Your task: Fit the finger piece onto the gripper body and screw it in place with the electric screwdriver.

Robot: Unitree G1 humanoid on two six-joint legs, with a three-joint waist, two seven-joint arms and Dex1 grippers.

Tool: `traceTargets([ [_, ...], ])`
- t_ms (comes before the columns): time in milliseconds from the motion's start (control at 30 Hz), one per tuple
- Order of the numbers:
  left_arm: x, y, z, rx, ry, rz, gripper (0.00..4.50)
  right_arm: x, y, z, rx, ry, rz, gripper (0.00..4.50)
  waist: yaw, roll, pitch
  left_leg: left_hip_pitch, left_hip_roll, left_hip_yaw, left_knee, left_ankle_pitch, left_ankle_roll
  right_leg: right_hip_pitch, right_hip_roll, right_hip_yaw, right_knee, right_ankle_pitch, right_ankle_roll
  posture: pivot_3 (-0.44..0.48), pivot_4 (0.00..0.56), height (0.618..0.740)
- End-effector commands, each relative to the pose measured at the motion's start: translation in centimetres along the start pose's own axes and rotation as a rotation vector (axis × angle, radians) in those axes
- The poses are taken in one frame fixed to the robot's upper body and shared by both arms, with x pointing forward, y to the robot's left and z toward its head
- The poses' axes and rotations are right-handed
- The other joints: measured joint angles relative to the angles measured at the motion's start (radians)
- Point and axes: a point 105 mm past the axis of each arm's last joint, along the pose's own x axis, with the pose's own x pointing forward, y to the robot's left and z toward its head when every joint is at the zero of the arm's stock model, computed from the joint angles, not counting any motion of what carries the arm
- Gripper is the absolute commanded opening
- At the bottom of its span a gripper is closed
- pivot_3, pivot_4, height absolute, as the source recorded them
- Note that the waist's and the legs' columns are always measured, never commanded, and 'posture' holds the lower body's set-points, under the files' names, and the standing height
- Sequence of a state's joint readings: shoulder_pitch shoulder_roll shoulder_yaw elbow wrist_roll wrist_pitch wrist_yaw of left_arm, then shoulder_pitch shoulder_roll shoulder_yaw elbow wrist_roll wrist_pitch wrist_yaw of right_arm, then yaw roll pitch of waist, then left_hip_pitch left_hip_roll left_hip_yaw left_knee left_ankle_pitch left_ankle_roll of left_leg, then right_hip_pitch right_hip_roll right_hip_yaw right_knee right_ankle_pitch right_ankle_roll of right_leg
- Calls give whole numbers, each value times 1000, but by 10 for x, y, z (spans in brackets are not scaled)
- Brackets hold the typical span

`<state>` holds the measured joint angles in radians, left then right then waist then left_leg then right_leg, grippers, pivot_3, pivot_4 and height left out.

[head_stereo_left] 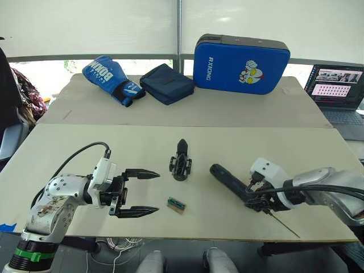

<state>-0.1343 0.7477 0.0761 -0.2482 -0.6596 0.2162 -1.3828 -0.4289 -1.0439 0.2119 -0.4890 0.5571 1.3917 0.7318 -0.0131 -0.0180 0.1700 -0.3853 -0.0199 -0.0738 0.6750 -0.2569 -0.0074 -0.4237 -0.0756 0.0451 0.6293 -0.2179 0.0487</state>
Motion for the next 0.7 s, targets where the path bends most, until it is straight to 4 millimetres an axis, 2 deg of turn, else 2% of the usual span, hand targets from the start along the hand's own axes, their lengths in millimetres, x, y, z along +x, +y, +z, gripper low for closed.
traceTargets([
  [33, -2, 1, 5, 43, -4, 24, 4500, 0, -3, 1, -20, -4, -28, 1916, 0, 0, 0, 0, 0, 0, 0, 0, 0, 0, 0, 0, 0, 0, 0, 0, 150, 740],
  [100, -2, 2, 5, 44, -4, 26, 4500, 0, -6, 0, -25, 2, -39, 1916, 0, -1, 0, 0, 0, 0, 0, 0, 0, 1, 0, 0, 0, 0, 0, 0, 150, 740],
  [167, -2, 2, 4, 45, -4, 29, 4500, -3, -6, 2, -26, 0, -36, 2989, -1, -1, 0, 1, 0, 0, 0, 0, 0, 1, 0, 0, 0, 0, 0, 0, 150, 740],
  [300, -2, 2, 3, 42, -3, 35, 4500, -15, -7, 8, -29, 5, -38, 4308, -1, 0, 0, 0, 0, 0, 0, 0, 0, 0, 0, 0, 0, 0, 0, 0, 150, 740],
  [367, 0, 2, 2, 41, -6, 35, 4500, -18, -1, 13, -22, 7, 7, 4415, -1, 0, 0, 0, 0, 0, 0, 0, 0, 0, 0, 0, 0, 0, 0, 0, 150, 740],
  [433, 1, 2, 1, 39, -10, 33, 4500, -21, -3, 10, -49, 102, -35, 4415, -3, 0, 0, 1, 1, 0, 0, 0, 0, 0, 0, 0, 0, 0, 0, 0, 150, 740],
  [567, 4, 1, -1, 36, -15, 34, 4500, -20, -1, 13, -62, 142, -20, 4415, -2, 0, 0, 0, 1, 0, 0, 0, 0, 0, 0, -1, 0, 0, -1, 0, 150, 740],
  [700, 5, 0, -2, 34, -19, 36, 4500, -16, -9, 13, -106, 219, -65, 4415, -3, 0, 0, 0, 0, 0, 0, 0, 0, 0, 0, -1, 0, 0, 0, 0, 150, 740],
])
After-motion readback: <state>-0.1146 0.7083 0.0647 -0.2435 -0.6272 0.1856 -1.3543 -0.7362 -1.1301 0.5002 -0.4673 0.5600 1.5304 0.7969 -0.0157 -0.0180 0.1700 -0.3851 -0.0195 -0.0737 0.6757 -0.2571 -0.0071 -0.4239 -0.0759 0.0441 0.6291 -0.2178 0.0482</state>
